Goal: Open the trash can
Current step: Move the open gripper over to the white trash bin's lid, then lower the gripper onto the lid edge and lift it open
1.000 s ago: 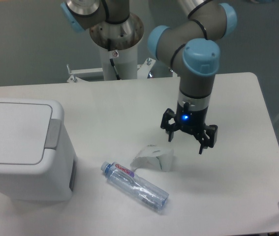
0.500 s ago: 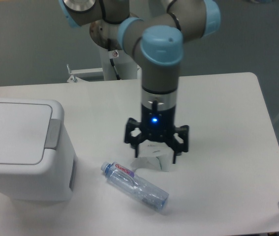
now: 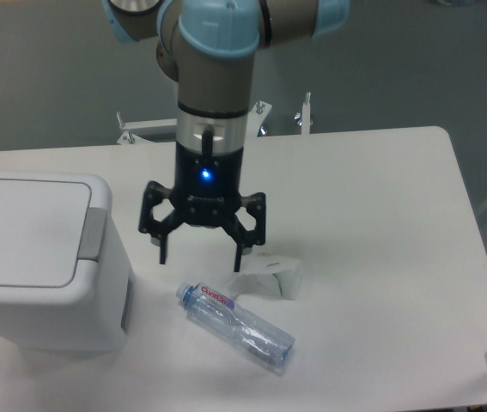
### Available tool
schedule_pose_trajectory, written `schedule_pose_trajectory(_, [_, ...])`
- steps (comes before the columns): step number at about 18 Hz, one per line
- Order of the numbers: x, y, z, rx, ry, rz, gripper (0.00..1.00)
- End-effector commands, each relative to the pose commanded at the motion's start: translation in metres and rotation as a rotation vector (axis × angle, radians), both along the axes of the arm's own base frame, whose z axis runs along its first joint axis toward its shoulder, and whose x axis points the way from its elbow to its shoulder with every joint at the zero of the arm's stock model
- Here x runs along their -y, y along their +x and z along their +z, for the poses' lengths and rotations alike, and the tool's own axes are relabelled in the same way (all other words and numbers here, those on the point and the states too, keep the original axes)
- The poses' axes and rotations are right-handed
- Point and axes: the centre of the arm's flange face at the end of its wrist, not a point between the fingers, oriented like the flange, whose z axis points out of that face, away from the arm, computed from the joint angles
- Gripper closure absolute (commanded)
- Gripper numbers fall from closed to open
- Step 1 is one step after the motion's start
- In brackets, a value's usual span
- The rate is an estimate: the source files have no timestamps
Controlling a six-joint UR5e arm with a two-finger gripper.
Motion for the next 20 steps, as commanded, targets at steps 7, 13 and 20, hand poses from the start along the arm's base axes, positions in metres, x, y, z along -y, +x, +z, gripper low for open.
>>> schedule_pose_trajectory(7, [-0.010,0.029,-0.008,0.028,-0.014,-0.009,0.00])
schedule_pose_trajectory(13, [0.005,0.045,-0.015,0.031,-0.031,-0.019,0.00])
schedule_pose_trajectory(20, [0.005,0.046,-0.020,0.036,-0.038,-0.019,0.00])
